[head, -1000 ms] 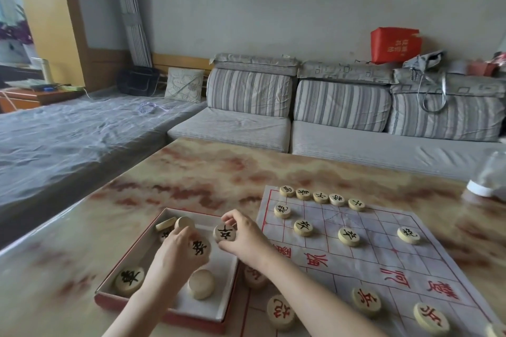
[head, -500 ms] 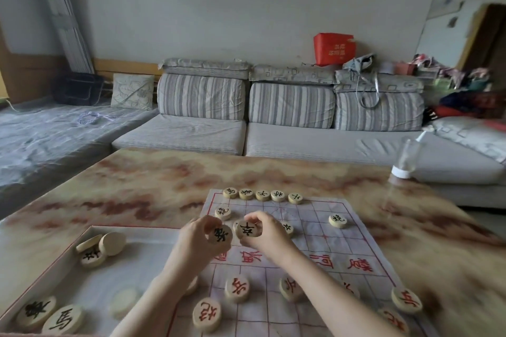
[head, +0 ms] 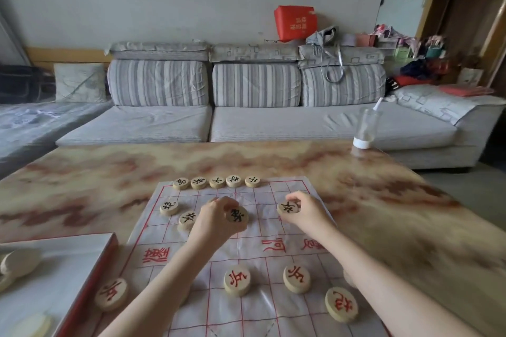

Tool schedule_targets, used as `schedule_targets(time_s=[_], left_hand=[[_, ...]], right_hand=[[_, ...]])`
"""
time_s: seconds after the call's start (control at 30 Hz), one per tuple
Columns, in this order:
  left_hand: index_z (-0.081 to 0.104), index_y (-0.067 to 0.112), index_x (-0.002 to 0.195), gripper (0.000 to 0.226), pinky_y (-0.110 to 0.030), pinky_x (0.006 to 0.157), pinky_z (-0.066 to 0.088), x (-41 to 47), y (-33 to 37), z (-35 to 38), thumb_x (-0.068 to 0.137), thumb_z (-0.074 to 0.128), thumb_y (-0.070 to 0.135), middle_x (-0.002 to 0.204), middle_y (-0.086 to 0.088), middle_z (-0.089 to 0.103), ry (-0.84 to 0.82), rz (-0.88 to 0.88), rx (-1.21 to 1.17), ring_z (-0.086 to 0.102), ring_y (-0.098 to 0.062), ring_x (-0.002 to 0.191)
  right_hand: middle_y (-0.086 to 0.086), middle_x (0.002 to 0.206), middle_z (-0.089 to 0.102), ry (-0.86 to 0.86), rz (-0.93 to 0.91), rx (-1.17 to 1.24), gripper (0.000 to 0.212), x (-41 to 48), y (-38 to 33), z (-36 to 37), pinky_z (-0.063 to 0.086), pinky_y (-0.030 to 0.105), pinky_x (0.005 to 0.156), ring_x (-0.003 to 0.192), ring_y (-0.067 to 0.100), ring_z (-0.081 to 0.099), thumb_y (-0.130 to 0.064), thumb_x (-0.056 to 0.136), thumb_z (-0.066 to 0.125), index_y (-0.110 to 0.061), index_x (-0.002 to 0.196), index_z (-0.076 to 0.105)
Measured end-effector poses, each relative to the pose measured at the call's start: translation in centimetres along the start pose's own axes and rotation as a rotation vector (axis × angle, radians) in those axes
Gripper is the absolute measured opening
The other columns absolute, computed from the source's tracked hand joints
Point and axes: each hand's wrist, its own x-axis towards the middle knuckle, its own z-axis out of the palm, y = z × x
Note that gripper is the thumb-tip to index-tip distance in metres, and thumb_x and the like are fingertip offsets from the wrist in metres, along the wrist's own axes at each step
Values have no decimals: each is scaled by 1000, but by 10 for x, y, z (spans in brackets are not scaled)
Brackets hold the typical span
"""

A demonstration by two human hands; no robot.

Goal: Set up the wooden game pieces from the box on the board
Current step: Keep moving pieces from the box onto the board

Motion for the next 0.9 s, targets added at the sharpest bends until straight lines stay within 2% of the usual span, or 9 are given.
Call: schedule_targets(time_s=[0.07, 0.27, 0.37, 0.47, 0.53, 0.7, 0.83, 0.9], left_hand=[[62, 21, 110, 47, -22, 78, 46, 6, 1, 6, 65, 78, 27, 108, -2, 64, -9, 5, 4, 60, -17, 97], [62, 20, 110, 48, -26, 83, 48, 17, -2, 18, 66, 78, 28, 109, -3, 64, -18, 2, 9, 59, -17, 98], [61, 20, 112, 48, -23, 81, 47, 22, -3, 23, 68, 77, 30, 109, -2, 64, -31, 3, 9, 59, -16, 99], [60, 20, 114, 48, -20, 78, 43, 31, -2, 28, 70, 76, 28, 112, -1, 64, -44, -2, 18, 59, -16, 101], [60, 20, 115, 47, -23, 80, 46, 39, 1, 32, 71, 75, 26, 112, -2, 65, -42, -4, 17, 59, -16, 101], [58, 14, 115, 48, -34, 89, 48, 70, 16, 48, 71, 75, 20, 114, -7, 64, -28, 40, 8, 58, -23, 105], [58, 13, 111, 38, -31, 82, 45, 100, 29, 63, 75, 68, 22, 108, -9, 66, 38, 99, 51, 57, -26, 104], [59, 13, 111, 34, -27, 78, 40, 115, 34, 71, 79, 63, 24, 108, -7, 66, 81, 115, 71, 53, -25, 109]], right_hand=[[2, 116, 62, 22, 12, -10, 42, 7, 11, -3, 46, 23, 88, 103, 15, 59, -30, 76, 73, -12, 112, 61], [2, 113, 61, -59, -12, -50, 42, 15, 15, 9, 45, 23, 86, 106, 16, 58, -30, 76, 72, -13, 113, 60], [-2, 108, 53, -92, -30, -61, 44, 18, 12, 17, 45, 26, 88, 108, 17, 55, -28, 76, 72, -13, 116, 58], [-2, 115, 54, -127, -39, -130, 49, 20, 15, 20, 44, 27, 85, 111, 17, 54, -30, 77, 71, -16, 121, 54], [-1, 122, 54, -139, -45, -150, 53, 21, 19, 20, 40, 24, 83, 113, 16, 53, -31, 77, 71, -17, 124, 52], [-3, 131, 51, -118, -71, -69, 69, 21, 21, 7, 39, 22, 92, 117, 11, 49, -36, 72, 76, -18, 132, 47], [-8, 121, 51, -192, -37, -80, 75, 13, 29, -5, 37, 20, 85, 104, 4, 48, -36, 67, 80, -21, 131, 45], [-11, 121, 46, -223, -29, -72, 78, 9, 35, -6, 40, 23, 92, 107, 4, 46, -36, 67, 80, -23, 134, 43]])
